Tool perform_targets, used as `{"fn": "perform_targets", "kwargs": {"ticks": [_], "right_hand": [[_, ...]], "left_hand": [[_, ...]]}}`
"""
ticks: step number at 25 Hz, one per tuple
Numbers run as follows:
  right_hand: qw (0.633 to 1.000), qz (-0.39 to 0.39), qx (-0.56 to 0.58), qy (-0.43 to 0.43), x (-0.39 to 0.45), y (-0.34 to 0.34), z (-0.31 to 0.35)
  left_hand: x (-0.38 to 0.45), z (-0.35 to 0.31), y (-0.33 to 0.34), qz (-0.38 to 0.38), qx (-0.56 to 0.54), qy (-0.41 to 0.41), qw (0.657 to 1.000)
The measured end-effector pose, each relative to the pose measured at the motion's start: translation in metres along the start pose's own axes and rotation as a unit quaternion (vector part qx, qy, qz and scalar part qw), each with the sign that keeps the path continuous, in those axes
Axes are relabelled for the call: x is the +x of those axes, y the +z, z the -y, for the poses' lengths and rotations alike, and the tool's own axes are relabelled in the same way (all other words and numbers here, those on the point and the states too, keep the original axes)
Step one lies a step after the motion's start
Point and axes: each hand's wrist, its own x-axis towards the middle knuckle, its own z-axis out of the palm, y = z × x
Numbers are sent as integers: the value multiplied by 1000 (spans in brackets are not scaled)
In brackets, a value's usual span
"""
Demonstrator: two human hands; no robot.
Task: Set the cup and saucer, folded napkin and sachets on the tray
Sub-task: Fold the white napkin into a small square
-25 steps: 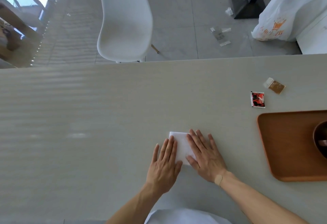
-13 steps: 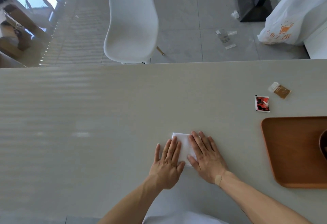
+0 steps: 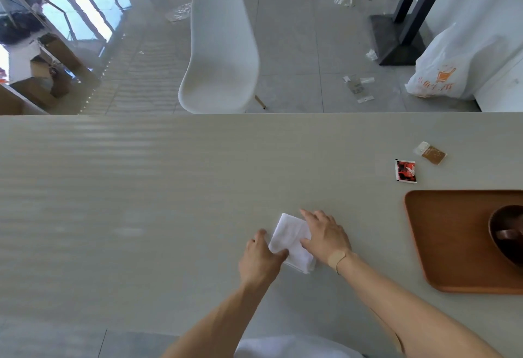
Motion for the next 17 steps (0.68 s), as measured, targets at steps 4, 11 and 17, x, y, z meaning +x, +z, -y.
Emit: {"fn": "perform_targets", "kwargs": {"ticks": [4, 11, 17], "right_hand": [[990, 33, 112, 76, -23, 8, -7], [934, 52, 332, 121, -74, 23, -14], [824, 37, 551, 131, -136, 21, -11]], "left_hand": [[3, 2, 3, 24, -81, -41, 996], [-9, 3, -3, 119, -104, -15, 987], [-38, 9, -20, 270, -272, -26, 923]]}}
